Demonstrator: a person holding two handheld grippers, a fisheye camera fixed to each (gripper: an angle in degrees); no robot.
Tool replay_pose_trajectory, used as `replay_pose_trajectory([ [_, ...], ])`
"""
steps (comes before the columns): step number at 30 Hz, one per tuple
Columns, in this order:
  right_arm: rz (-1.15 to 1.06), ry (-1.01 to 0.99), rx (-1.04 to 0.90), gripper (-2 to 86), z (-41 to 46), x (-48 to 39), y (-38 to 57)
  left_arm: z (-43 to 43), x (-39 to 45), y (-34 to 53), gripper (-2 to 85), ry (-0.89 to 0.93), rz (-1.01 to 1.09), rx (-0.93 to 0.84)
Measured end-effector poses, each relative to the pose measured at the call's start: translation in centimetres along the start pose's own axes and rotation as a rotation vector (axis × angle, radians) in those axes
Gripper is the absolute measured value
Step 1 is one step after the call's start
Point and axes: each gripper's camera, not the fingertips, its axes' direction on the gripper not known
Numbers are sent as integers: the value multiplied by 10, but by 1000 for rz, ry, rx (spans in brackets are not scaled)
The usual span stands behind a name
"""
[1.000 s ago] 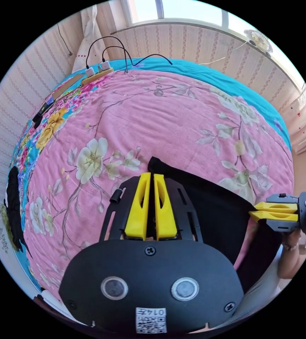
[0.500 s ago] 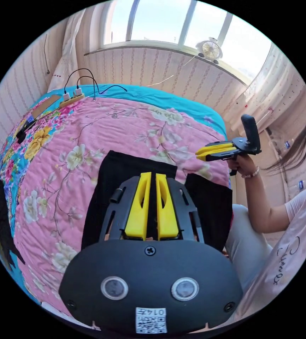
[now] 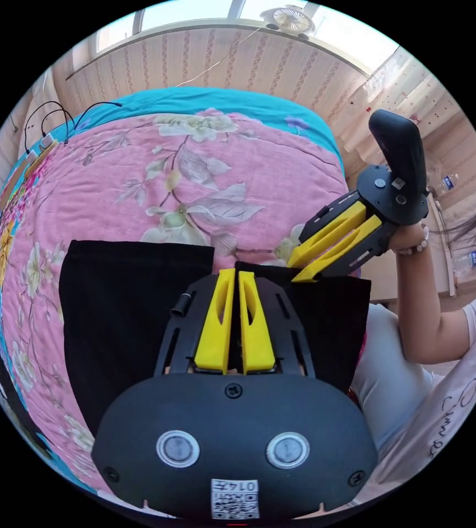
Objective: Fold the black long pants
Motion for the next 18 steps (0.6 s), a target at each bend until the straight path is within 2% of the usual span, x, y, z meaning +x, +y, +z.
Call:
replay_pose_trajectory([
  [5, -40, 42, 52, 5, 1, -13, 14, -2, 20, 5, -9, -93, 53, 38],
  [10, -176, 283, 0, -2, 35, -43, 19, 18, 17, 26, -7, -62, -6, 48],
  [18, -207, 317, -4, -7, 61, -60, 33, -48, 24, 88, 5, -79, -27, 221],
])
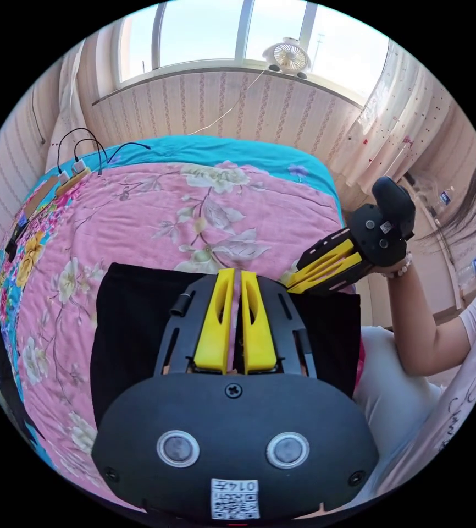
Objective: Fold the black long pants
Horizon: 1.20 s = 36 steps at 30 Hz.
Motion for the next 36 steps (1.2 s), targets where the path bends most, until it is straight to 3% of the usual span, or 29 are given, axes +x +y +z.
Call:
replay_pose_trajectory([
  [7, -6, 6, -5, -7, 18, -20, 9, -51, 37, 109, 11, -47, -55, -34],
  [14, 2, -5, -9, -6, 34, -33, 17, -41, 76, 243, -6, -127, -202, -171],
  [19, 37, -41, -58, -3, 48, -36, 17, -44, 78, 299, -9, -102, -341, -50],
  [24, 119, -34, -162, 0, 55, -41, 6, -122, 84, 388, -10, -68, -546, 97],
  [29, 215, 144, -124, 14, 44, -68, 6, -244, 126, 575, -8, -215, -773, 158],
  [31, 253, 207, -24, 36, 30, -96, 12, -278, 147, 651, -6, -304, -899, 134],
  [36, 269, 88, 136, 66, 24, -165, 31, -353, 207, 858, 21, -520, -1357, 223],
])
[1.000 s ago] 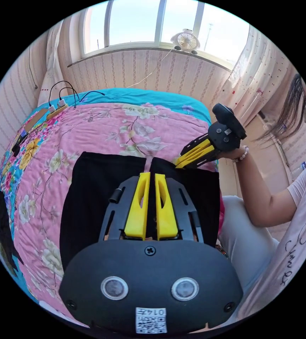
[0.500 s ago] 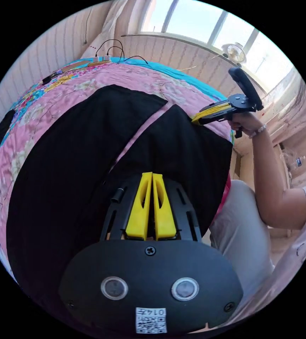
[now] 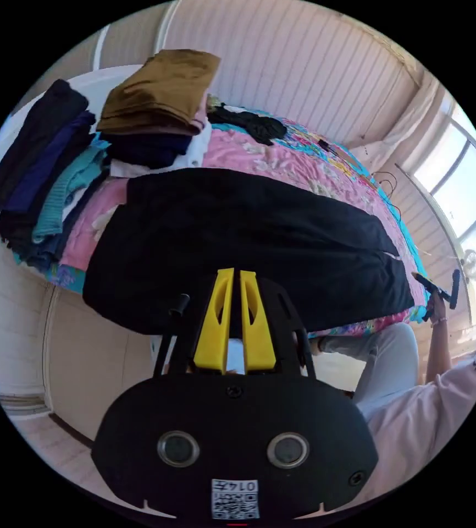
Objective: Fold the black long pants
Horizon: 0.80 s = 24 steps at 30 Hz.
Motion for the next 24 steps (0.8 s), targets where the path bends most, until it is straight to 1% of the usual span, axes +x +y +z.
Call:
replay_pose_trajectory([
  [2, 52, -22, -9, 83, 2, -8, 16, -22, -87, 33, 55, -40, -203, 49],
  [3, 105, -31, -20, 101, 3, -8, 26, -29, -123, 49, 64, -38, -268, 72],
  [6, 283, -24, 41, 122, -7, 6, 51, -38, -178, 79, 75, -9, -365, 122],
  [7, 341, -54, 47, 129, -11, 13, 56, -40, -201, 91, 80, 13, -398, 132],
  [8, 348, -68, 48, 130, -13, 14, 57, -40, -222, 104, 83, 45, -426, 146],
  [11, 191, -63, 41, 131, -15, -12, 30, -36, -262, 129, 86, 106, -483, 166],
  [13, -35, -130, 5, 133, -1, -63, -17, -35, -282, 142, 88, 108, -536, 176],
  [14, -77, -149, -15, 134, 4, -77, -29, -38, -293, 150, 88, 81, -564, 191],
  [16, -223, -255, -76, 131, 17, -125, -67, -45, -306, 161, 89, 50, -576, 242],
  [18, -223, -359, -43, 129, 22, -139, -77, -48, -323, 171, 90, 72, -591, 271],
  [20, -134, -435, -24, 131, 29, -131, -76, -43, -350, 183, 89, 142, -635, 285],
  [22, 115, -502, -37, 144, 46, -83, -59, -38, -368, 190, 86, 221, -666, 335],
  [23, 190, -521, -51, 151, 50, -67, -52, -33, -379, 191, 92, 296, -677, 345],
  [24, 333, -557, -77, 163, 54, -34, -36, -30, -383, 191, 95, 331, -679, 341],
])
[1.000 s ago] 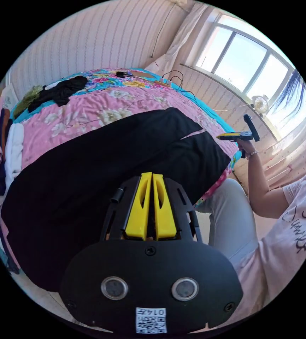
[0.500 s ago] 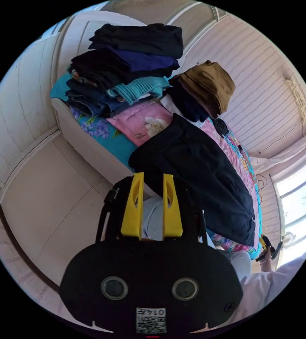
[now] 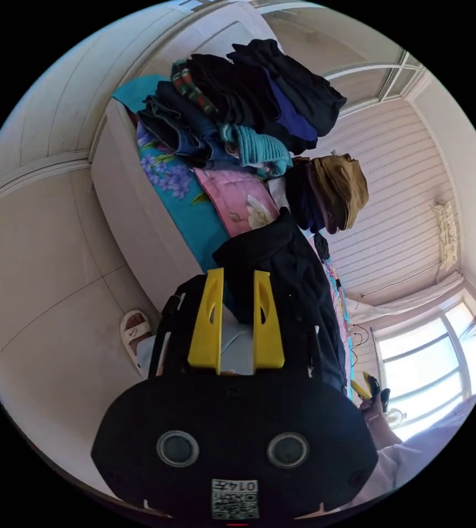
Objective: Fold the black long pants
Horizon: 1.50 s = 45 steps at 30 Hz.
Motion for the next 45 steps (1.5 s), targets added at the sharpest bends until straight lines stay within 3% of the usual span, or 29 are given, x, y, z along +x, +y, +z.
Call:
replay_pose_trajectory([
  [2, 171, -26, 58, 172, -31, 45, 14, 6, -13, -9, 118, 90, -31, -43],
  [7, 458, 155, 386, 161, -130, 121, 71, 10, -30, -25, 107, 144, -63, -70],
  [16, 649, 176, 434, 146, -163, 180, 83, 2, -30, -55, 2, 68, 37, -140],
  [25, 584, 194, 441, 62, -172, 185, 54, -7, -28, -72, -9, 16, 68, -137],
  [31, 497, 167, 345, 11, -187, 185, 38, -8, -16, -85, -10, -28, 122, -168],
  [38, 359, 118, 364, 3, -217, 156, 16, -30, 13, -107, -10, 63, 192, -111],
  [45, 155, 130, 369, 4, -241, 108, -79, -17, 81, -162, -9, 195, 312, -47],
])
